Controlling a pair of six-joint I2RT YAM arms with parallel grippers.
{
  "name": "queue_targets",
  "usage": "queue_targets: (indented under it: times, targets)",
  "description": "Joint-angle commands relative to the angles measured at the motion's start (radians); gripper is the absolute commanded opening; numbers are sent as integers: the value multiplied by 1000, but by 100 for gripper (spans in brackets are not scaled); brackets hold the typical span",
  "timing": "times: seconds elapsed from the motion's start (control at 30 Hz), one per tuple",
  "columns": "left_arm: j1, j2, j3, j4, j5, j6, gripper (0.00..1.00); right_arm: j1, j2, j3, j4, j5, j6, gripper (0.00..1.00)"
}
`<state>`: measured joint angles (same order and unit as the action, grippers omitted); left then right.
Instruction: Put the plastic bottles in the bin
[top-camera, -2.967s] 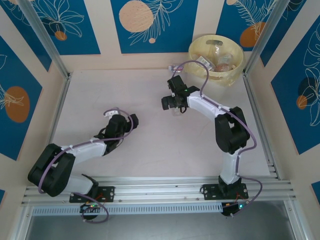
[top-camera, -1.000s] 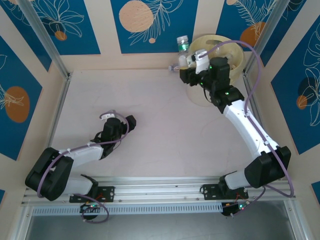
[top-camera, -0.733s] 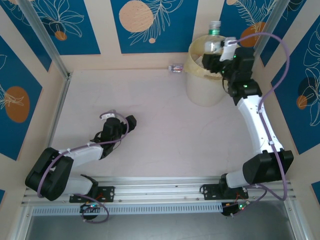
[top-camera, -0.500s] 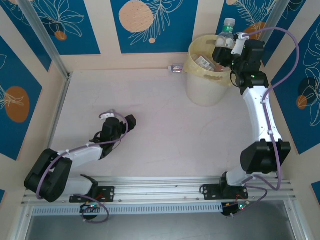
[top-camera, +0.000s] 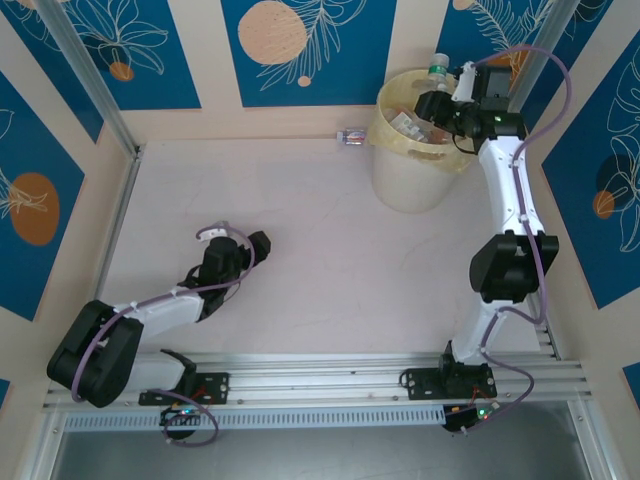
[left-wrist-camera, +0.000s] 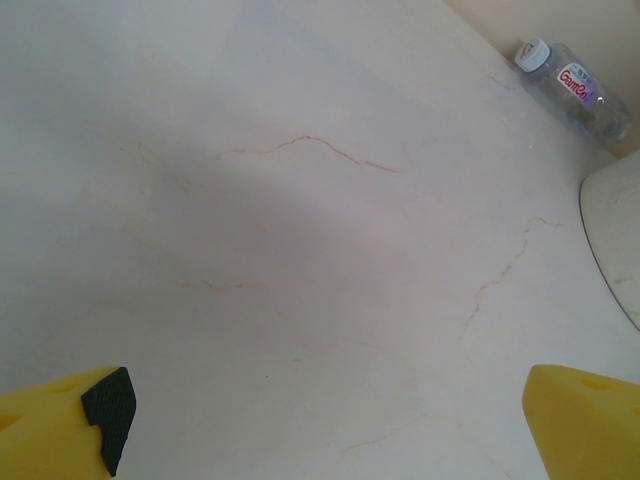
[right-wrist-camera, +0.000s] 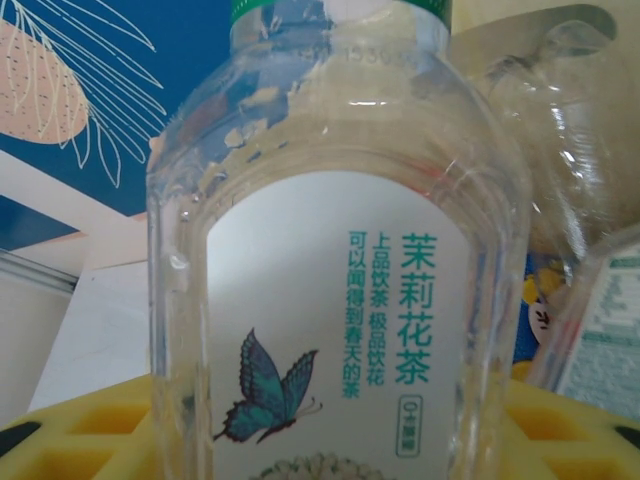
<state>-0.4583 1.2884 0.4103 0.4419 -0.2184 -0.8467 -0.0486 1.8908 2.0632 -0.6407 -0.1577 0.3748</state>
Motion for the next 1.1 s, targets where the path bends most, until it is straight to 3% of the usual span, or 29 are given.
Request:
queue_targets:
  times: [0.0, 0.07, 0.23, 0.4, 0.6, 0.9, 1.07]
  targets:
    - [16, 2, -9, 24, -18, -15, 100, 12, 63, 123, -88, -47, -3, 66]
    - [17, 2, -8, 24, -18, -16, 100, 22, 86, 164, -100, -14, -14, 82]
    - [18, 1, -10, 21, -19, -17, 100, 38, 12, 113, -25, 32, -23, 98]
    - [20, 9, -8, 24, -19, -18, 100, 63, -136, -29, 89, 20, 2, 99]
    - [19, 37, 3, 33, -4, -26, 100, 189, -182, -49, 83, -4, -68, 100]
    - [21, 40, 11, 22, 14, -28, 100, 350, 60, 123, 27, 36, -82, 100]
    - [21, 12, -8, 18, 0, -25, 100, 402, 210, 228, 28, 140, -74, 100]
